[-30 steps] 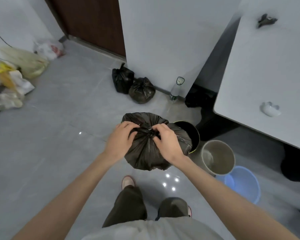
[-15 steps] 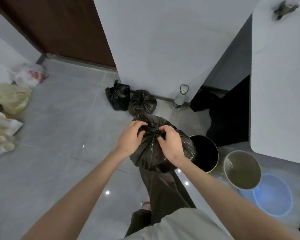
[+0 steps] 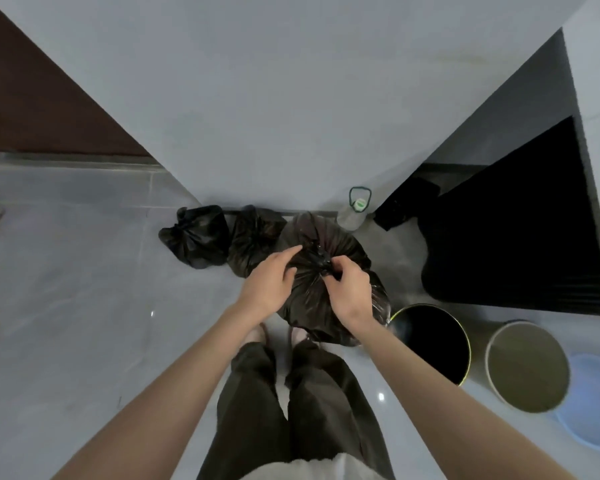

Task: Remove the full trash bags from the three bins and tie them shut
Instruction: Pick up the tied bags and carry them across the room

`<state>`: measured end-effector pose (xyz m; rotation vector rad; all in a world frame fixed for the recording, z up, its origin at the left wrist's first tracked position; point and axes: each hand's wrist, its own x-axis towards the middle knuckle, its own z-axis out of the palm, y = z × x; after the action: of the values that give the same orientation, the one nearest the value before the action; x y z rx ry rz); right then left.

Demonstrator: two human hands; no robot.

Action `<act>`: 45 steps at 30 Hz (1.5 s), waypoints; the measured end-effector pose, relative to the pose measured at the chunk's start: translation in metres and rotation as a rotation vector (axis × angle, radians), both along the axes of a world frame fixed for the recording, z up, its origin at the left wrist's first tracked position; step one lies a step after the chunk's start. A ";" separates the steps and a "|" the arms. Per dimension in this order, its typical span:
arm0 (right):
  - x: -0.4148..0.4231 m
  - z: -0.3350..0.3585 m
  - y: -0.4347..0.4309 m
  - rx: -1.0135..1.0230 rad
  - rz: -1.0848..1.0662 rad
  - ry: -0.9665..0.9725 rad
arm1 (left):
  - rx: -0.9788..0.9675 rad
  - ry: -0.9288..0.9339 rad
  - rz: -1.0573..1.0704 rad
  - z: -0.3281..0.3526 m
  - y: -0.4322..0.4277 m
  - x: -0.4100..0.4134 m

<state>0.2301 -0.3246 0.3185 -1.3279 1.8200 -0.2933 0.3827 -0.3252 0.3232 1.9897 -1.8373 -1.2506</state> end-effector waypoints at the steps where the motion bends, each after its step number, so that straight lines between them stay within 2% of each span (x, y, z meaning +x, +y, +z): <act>1: 0.002 -0.017 -0.008 0.004 -0.026 0.009 | 0.020 0.007 -0.018 -0.018 -0.009 0.003; 7: 0.012 -0.125 -0.040 0.021 -0.181 0.070 | 0.144 0.068 -0.107 -0.132 -0.038 0.004; 12: 0.021 -0.209 -0.059 0.025 -0.262 0.048 | 0.161 0.091 -0.144 -0.219 -0.043 0.006; 21: 0.009 -0.327 -0.086 -0.028 -0.416 -0.048 | 0.248 0.211 0.063 -0.342 -0.059 -0.011; 27: -0.002 -0.357 -0.076 -0.206 -0.493 0.039 | 0.202 0.246 0.086 -0.377 -0.065 -0.036; 32: -0.007 -0.362 -0.051 -0.227 -0.458 0.013 | 0.164 0.226 0.018 -0.386 -0.048 -0.042; 35: -0.006 -0.369 -0.053 -0.137 -0.436 -0.051 | 0.192 0.203 -0.023 -0.398 -0.050 -0.037; 41: -0.004 -0.392 -0.067 0.167 -0.331 -0.136 | 0.300 0.177 -0.041 -0.431 -0.077 -0.030; 45: -0.001 -0.392 -0.067 0.242 -0.219 -0.175 | 0.331 0.188 -0.041 -0.435 -0.083 -0.022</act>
<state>0.2296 -0.3919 -0.0740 -0.9106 1.7896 -0.2865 0.3602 -0.4082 -0.1120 1.9097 -1.6782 -1.7867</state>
